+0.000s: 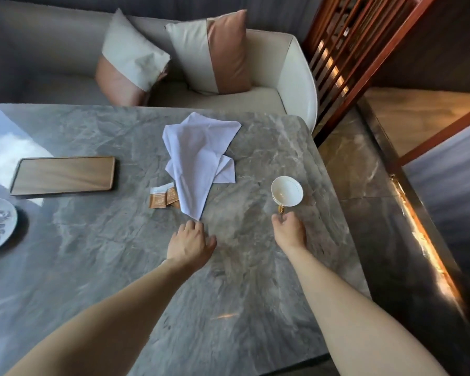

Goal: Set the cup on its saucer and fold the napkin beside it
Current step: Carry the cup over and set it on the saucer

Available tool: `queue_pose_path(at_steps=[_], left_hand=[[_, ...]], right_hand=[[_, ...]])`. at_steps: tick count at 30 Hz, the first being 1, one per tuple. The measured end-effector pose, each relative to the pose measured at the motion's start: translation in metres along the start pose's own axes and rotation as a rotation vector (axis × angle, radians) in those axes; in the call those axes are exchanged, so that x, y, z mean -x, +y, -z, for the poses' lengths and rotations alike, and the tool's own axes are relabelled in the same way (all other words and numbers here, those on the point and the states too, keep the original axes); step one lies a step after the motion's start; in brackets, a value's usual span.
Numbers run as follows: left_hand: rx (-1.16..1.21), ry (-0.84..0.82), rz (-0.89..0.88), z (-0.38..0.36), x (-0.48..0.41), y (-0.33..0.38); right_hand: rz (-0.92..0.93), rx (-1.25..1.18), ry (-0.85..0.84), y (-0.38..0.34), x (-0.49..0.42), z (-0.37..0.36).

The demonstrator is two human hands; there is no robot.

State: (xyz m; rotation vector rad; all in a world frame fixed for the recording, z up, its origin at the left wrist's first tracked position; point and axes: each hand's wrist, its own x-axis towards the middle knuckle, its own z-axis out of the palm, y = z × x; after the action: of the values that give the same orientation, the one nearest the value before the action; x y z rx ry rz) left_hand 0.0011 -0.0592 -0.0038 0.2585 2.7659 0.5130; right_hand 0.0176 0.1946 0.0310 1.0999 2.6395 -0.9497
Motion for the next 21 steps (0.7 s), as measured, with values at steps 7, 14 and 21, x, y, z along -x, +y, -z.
queue_pose_path(at_steps=[7, 14, 21], left_hand=[[-0.035, 0.043, -0.005, -0.039, 0.0, 0.003], [-0.038, 0.038, 0.013, -0.058, 0.003, -0.006], [-0.045, 0.029, 0.016, -0.057, 0.003, -0.007]], right_hand=[[-0.311, -0.622, -0.193, 0.004, -0.037, -0.001], [-0.415, -0.676, -0.21, 0.005, -0.061, -0.018], [-0.398, -0.685, -0.186, 0.002, -0.064, -0.02]])
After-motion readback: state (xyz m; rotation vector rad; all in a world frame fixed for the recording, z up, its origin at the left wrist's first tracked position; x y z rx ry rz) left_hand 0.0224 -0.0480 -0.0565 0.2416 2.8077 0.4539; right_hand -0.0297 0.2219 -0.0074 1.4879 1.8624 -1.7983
